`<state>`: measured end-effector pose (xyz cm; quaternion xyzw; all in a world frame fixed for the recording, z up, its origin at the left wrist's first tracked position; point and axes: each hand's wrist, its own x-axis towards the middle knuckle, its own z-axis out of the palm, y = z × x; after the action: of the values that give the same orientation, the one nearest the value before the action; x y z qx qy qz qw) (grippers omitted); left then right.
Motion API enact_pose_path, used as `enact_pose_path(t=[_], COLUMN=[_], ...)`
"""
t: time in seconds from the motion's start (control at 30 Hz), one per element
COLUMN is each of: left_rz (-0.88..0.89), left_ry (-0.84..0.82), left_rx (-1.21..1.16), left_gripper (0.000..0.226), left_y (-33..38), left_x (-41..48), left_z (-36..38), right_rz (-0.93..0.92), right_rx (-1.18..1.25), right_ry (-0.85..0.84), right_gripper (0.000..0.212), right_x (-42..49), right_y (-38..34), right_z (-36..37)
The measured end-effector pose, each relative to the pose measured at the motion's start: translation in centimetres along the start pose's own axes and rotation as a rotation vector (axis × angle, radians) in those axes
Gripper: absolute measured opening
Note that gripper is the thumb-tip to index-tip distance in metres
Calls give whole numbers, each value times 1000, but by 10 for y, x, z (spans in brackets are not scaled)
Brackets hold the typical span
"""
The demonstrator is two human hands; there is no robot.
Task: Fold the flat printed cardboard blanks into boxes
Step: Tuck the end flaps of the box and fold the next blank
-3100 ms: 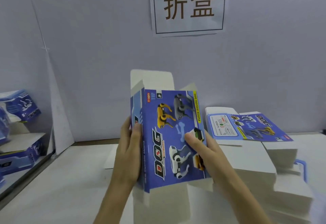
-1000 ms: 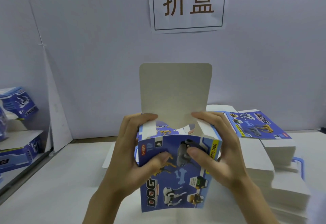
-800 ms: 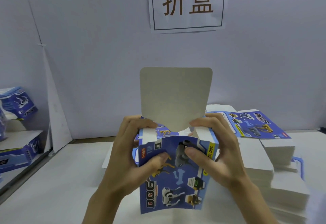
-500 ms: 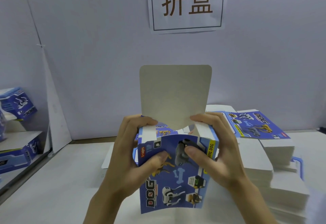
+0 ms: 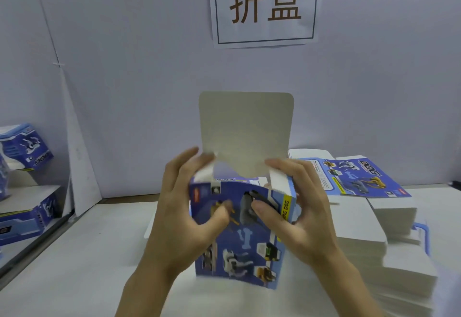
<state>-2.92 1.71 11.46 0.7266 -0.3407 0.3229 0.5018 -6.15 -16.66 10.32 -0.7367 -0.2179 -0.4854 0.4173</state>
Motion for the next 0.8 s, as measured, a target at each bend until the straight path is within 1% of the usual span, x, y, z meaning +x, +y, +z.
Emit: enact_pose_path(t=[0.03, 0.1, 0.13, 0.17, 0.23, 0.3, 0.37, 0.43, 0.53, 0.6, 0.67, 0.8], left_rz=[56, 155, 157, 112, -39, -130, -152, -142, -129, -149, -143, -63], left_ry=[36, 49, 34, 16, -25, -46, -38, -36, -68, -63, -30, 4], left_rx=[91, 216, 243, 237, 206, 240, 257, 264, 314, 339, 343, 326], left_gripper=[64, 62, 59, 59, 67, 81, 86, 86, 90, 90, 83, 71], left_y=[2, 9, 13, 17, 23, 24, 23, 22, 21, 23, 26, 30], left_x=[1, 1, 0, -1, -5, -7, -7, -7, -7, -7, -6, -4], left_z=[2, 8, 10, 12, 15, 18, 20, 20, 19, 19, 18, 14], right_rz=[20, 80, 93, 98, 93, 39, 3, 20, 66, 75, 46, 37], right_rx=[-18, -37, -57, -82, -108, -127, -115, -75, -45, -41, -60, -53], right_ry=[48, 110, 114, 103, 38, -70, -198, -302, -339, -319, -289, -247], right_gripper=[49, 56, 56, 56, 57, 59, 66, 76, 84, 81, 73, 60], right_x=[0, -1, -1, -2, -3, -3, -4, -4, -4, -3, -1, -1], right_y=[-1, -2, -2, -1, -2, -2, 0, 2, 3, 3, 2, 0], right_z=[4, 10, 12, 13, 13, 13, 9, 2, -3, -2, 1, 4])
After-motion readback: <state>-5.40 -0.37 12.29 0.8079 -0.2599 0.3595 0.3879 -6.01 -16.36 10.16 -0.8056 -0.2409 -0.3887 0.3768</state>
